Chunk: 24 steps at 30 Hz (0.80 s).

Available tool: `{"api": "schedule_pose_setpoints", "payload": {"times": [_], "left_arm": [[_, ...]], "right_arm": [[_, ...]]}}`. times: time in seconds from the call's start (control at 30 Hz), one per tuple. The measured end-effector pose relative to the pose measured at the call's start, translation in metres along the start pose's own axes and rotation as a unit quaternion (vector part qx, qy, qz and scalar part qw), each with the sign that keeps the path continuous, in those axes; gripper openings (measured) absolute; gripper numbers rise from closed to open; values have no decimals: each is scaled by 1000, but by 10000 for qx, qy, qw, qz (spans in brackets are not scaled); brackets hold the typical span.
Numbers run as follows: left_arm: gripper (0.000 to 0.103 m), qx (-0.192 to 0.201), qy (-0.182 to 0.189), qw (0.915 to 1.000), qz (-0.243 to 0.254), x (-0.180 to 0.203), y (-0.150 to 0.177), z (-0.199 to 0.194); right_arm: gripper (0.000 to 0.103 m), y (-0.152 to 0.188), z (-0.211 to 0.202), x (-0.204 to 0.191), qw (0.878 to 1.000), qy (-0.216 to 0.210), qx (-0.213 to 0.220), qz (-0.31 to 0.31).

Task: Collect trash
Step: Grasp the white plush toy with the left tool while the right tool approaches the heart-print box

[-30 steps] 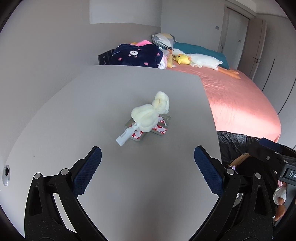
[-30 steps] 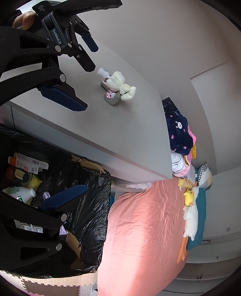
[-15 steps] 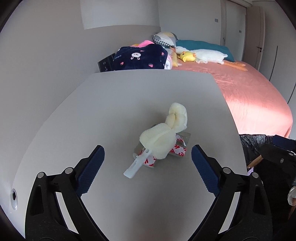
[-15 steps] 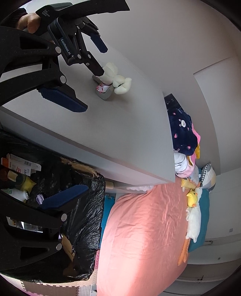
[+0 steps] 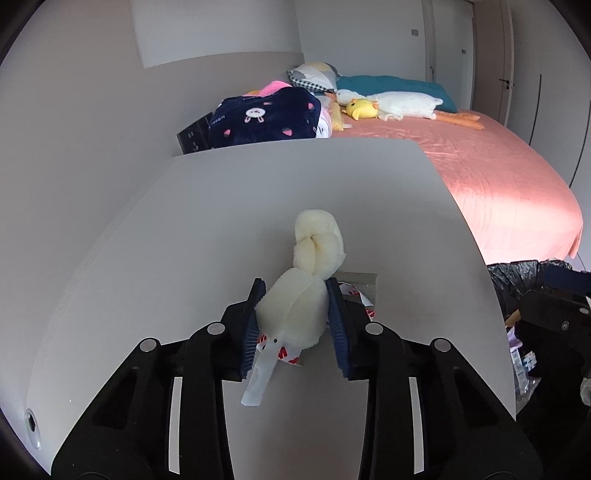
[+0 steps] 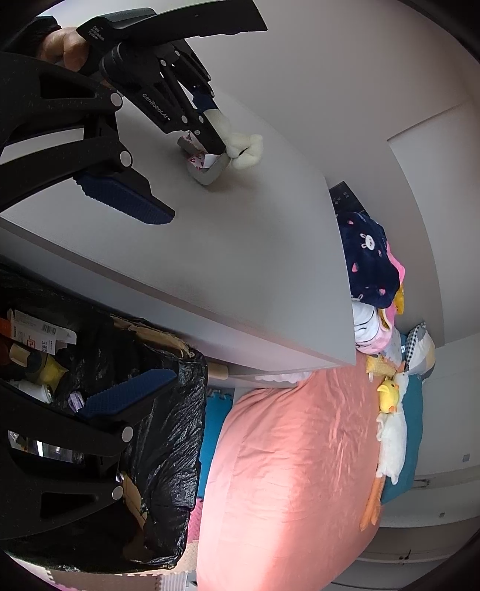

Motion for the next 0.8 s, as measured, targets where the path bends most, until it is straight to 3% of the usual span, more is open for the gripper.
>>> {"api": "schedule_pose_setpoints", "payload": {"times": [0.33, 0.8], "left_arm": [[27, 243, 17, 9982, -557, -31, -6, -19], [27, 117, -173, 9934, -1129, -86, -2, -23]], "right_arm": [[82, -7, 16, -39, 9990, -169, -94, -403], [82, -5, 58, -103, 9931, -451, -458, -981]]}}
Point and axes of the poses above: each gripper's, at about its wrist camera, not at the fingertips, and z roughly the way its jaws point, x to its right, y to its underside, the point moved 10 cm from there along z, roughly the way its jaws point, and after that the axes turned 3 degrees about -y, right-handed, at the moved point
